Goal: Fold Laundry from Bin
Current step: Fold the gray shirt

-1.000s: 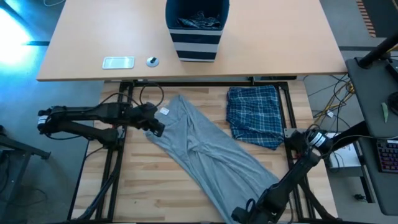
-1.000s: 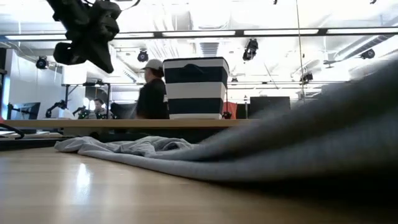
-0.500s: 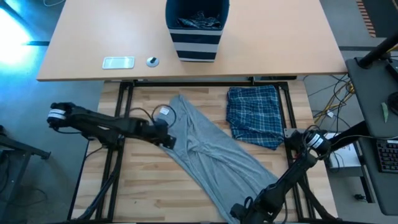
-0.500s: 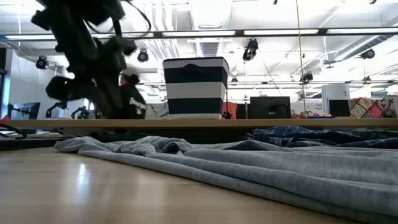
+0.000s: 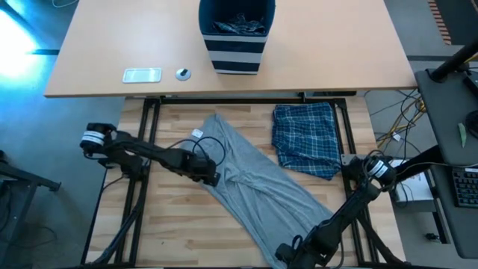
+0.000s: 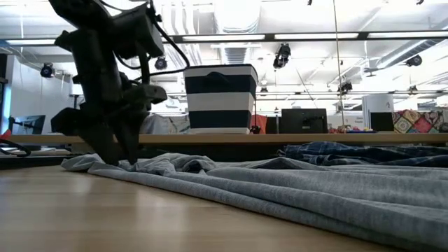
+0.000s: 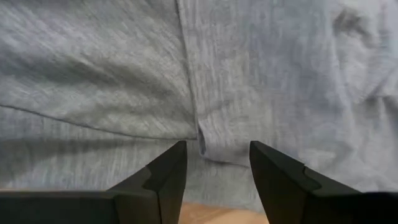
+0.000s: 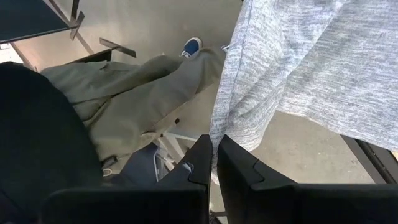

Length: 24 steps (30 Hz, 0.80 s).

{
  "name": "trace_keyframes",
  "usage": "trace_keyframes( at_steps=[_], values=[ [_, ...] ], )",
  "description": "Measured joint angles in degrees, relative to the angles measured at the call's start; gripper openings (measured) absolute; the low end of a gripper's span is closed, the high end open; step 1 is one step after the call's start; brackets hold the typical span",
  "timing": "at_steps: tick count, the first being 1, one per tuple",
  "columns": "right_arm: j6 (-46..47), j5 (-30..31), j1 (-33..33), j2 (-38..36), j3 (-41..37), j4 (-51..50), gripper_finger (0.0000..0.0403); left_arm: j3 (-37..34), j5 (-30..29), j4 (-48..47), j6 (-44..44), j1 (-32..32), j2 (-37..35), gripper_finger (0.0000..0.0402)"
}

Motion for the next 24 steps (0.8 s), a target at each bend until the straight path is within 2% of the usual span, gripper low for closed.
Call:
trace_keyframes(
  at_steps=[11,20,24],
  values=[
    [-0.6,0.1,-0.1,0.0,0.0,-1.2,0.0013,0.0,-0.6,5.7,0.1,0.3,2.5,0.0135],
    [-0.6,0.1,-0.1,0.0,0.0,-1.2,0.0013,0.4,0.0,4.6,0.6,0.1,2.0,0.0093],
    [-1.0,0.1,-0.1,0.0,0.0,-1.2,0.0013,0.4,-1.5,4.9,3.5,0.2,2.0,0.0058]
  ],
)
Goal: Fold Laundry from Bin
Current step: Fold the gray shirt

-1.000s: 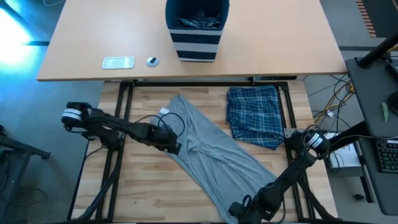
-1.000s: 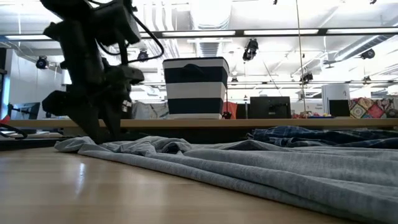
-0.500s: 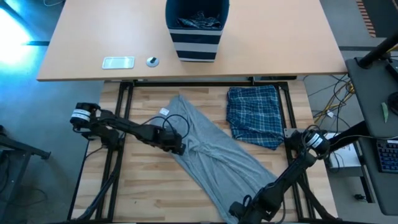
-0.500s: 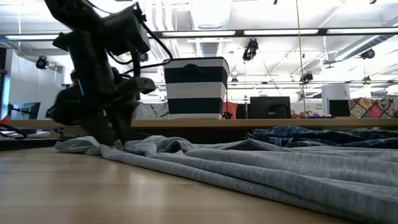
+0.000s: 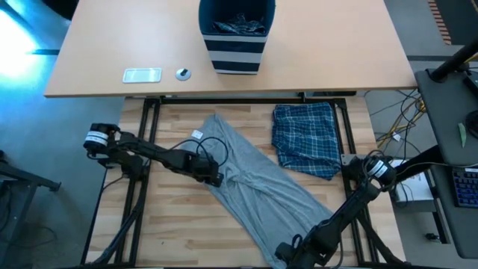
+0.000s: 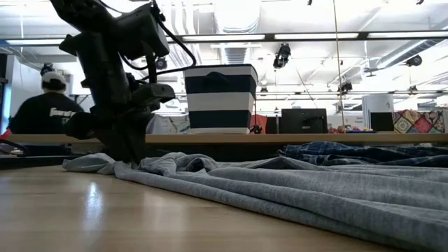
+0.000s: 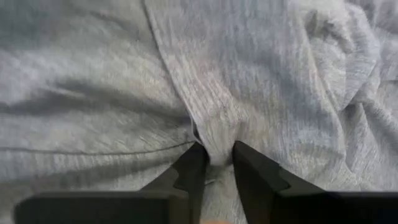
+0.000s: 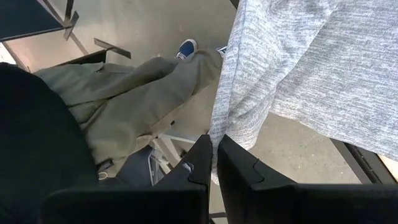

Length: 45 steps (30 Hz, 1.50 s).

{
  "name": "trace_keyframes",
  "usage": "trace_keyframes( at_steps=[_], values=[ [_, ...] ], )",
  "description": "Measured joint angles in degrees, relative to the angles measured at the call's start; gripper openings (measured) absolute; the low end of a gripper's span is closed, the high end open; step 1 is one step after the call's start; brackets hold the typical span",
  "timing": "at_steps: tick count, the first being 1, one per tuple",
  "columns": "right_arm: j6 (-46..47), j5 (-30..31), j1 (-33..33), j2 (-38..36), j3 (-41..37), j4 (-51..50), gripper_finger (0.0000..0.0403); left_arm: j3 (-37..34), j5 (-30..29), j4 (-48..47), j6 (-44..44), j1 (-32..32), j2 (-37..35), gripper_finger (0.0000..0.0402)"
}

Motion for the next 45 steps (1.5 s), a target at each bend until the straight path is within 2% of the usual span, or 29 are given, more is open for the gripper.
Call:
trace_keyframes(
  at_steps=[2,4,7,15,21,27,35,45],
  values=[
    [-0.2,0.0,0.0,0.0,0.0,0.0,0.0013,0.0,-0.4,0.7,1.2,0.0,0.0,0.0023],
    [-0.4,0.0,0.0,0.0,0.0,0.0,0.0013,0.0,-0.7,1.8,1.6,0.0,0.0,0.0008],
    [-0.5,0.0,0.0,0.0,0.0,-0.2,0.0013,0.5,-0.5,-0.2,2.8,0.0,-1.4,0.0003],
    [-1.6,1.4,0.0,-0.9,0.0,-2.6,0.0013,2.9,-1.7,-17.8,4.6,-3.0,-12.0,0.0001],
    [-2.2,3.6,0.0,-0.9,0.0,-1.6,0.0013,2.6,-2.4,-29.0,0.6,-7.9,-20.6,0.0000],
    [-3.6,6.9,0.0,-0.9,0.0,2.0,0.0013,2.5,-2.8,-33.9,-4.1,-12.7,-24.8,0.0000],
    [-5.9,7.4,0.0,-0.9,-0.2,1.5,0.0013,2.5,-0.9,-30.9,-3.3,-12.7,-21.7,0.0000],
    [-6.0,7.3,0.1,-0.9,-0.2,0.0,0.0013,1.7,5.2,-25.7,-3.3,-12.7,-7.2,0.0008]
  ],
)
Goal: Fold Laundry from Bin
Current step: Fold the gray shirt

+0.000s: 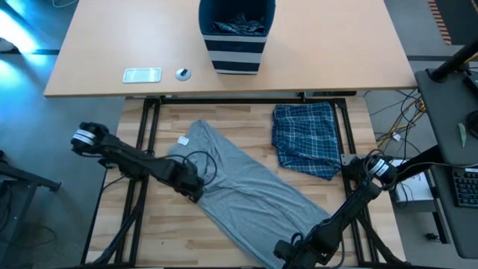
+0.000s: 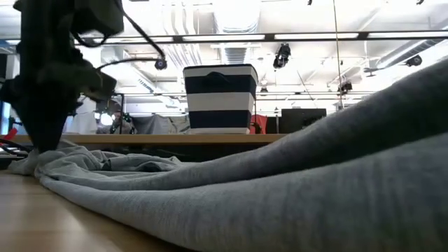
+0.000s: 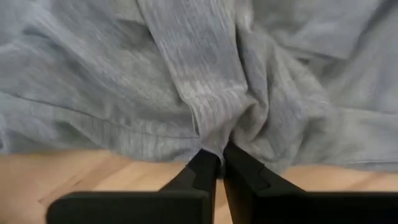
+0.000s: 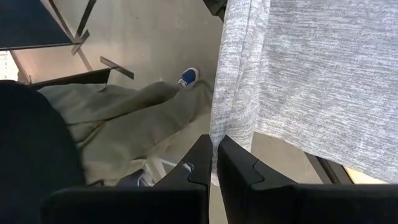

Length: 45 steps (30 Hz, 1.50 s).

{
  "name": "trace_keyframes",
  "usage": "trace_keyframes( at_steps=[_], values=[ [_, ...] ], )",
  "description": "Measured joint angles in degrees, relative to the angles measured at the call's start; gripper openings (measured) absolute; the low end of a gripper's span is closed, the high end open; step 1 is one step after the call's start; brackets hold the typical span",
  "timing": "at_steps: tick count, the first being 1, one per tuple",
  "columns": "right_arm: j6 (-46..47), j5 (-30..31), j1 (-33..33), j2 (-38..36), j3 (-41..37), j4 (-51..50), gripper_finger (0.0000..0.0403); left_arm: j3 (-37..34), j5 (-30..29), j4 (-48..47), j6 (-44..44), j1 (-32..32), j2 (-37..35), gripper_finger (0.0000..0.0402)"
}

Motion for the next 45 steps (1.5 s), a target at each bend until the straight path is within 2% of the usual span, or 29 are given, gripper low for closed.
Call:
trace_keyframes(
  at_steps=[4,12,17,22,25,27,31,32,35,39,43,45],
  values=[
    [0.0,-0.4,0.0,0.0,0.0,0.0,0.0013,0.6,2.1,0.3,0.4,0.1,1.8,0.0054],
    [-1.2,-0.4,0.0,0.0,0.0,-0.3,0.0013,0.8,0.5,2.5,-1.9,2.4,-1.0,0.0176],
    [-1.2,-0.4,0.0,0.0,-0.1,-1.3,0.0013,-0.1,0.4,4.1,-1.2,5.0,-1.0,0.0199],
    [-1.1,-0.4,0.0,0.0,-0.1,-1.3,0.0013,0.9,0.5,6.7,0.0,5.5,-1.3,0.0183],
    [-1.1,-0.4,0.0,0.0,-0.1,-1.3,0.0013,0.7,0.9,6.6,0.7,5.5,-0.7,0.0156],
    [-1.0,-0.4,0.0,0.0,-0.1,-1.3,0.0013,0.4,0.9,6.9,1.9,5.5,-0.1,0.0123],
    [-0.4,-0.4,0.0,0.0,-0.1,-1.3,0.0013,0.1,-0.4,6.5,3.4,5.4,0.3,0.0022],
    [-0.1,-0.4,0.1,0.0,-0.1,-1.3,0.0013,0.2,-0.7,6.4,3.4,5.4,-0.2,0.0013],
    [0.1,-1.0,0.3,0.0,-0.1,-1.3,0.0013,2.5,-1.1,1.8,5.0,4.3,-2.6,0.0005],
    [0.6,-3.9,0.6,0.0,0.5,-1.5,0.0013,7.1,-1.1,-12.5,6.5,1.0,-7.4,0.0001],
    [0.5,-4.5,1.3,-0.1,2.3,-1.1,0.0013,10.1,-0.8,-24.0,3.4,-4.1,-13.0,0.0000],
    [0.4,-4.5,1.4,-0.1,2.5,-1.1,0.0013,10.1,-0.6,-25.5,0.8,-6.3,-15.4,0.0000]
  ],
)
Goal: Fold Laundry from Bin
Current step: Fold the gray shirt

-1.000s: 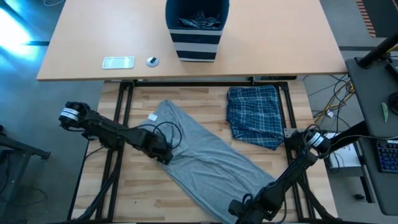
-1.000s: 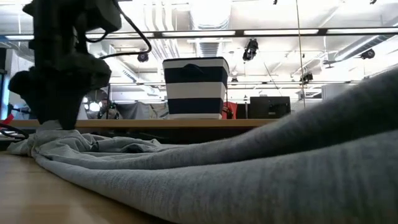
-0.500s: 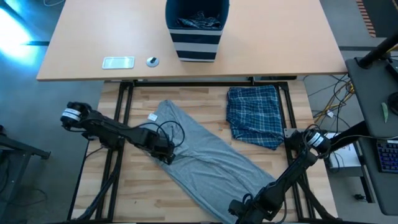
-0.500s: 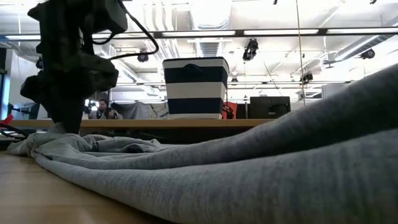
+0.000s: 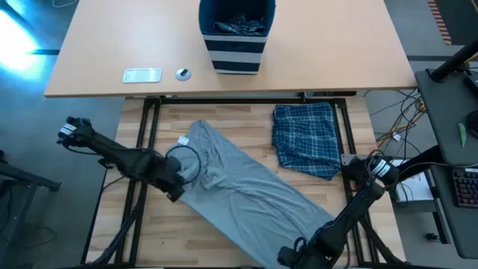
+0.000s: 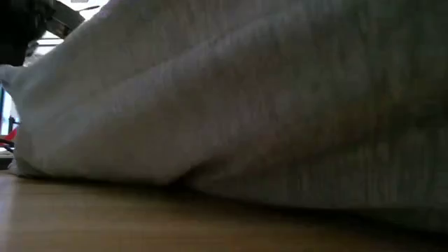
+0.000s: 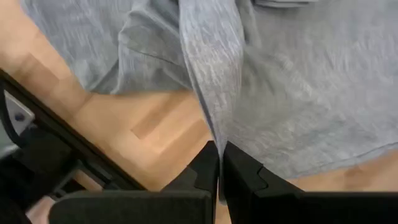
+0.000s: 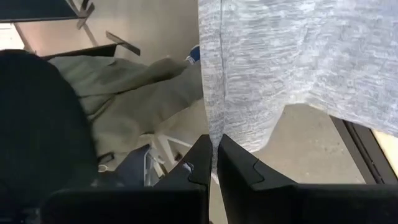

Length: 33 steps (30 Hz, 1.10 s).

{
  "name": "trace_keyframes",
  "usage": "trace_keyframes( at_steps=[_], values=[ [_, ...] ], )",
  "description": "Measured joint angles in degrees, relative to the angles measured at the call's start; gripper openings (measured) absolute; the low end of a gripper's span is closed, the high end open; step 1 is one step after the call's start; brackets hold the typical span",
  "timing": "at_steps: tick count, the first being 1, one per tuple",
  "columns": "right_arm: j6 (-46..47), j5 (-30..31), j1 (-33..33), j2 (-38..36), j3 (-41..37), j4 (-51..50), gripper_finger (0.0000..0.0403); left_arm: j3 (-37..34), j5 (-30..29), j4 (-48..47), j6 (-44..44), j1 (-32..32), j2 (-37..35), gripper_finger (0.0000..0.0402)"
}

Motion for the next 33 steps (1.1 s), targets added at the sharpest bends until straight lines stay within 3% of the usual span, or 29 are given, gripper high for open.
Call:
trace_keyframes(
  at_steps=[6,11,15,23,33],
  values=[
    [-0.4,0.1,-0.1,0.0,0.5,0.3,0.0013,0.0,0.3,0.5,-6.4,-4.9,-5.3,0.0000],
    [-0.1,0.0,-0.1,0.0,0.5,-4.8,0.0013,-0.1,-8.3,0.9,-6.9,-0.7,-7.2,0.0000],
    [1.3,-1.4,-0.1,-0.7,0.5,-11.3,0.0013,-0.3,-12.6,5.9,0.4,7.9,-6.7,0.0000],
    [-0.1,-1.9,-0.7,-1.7,0.5,-24.7,0.0013,0.1,-12.5,16.8,20.5,24.7,1.6,0.0000],
    [-5.4,-1.6,-2.3,-1.7,-1.8,-31.6,0.0013,5.7,-10.9,18.9,32.2,29.2,15.6,0.0000]
  ],
)
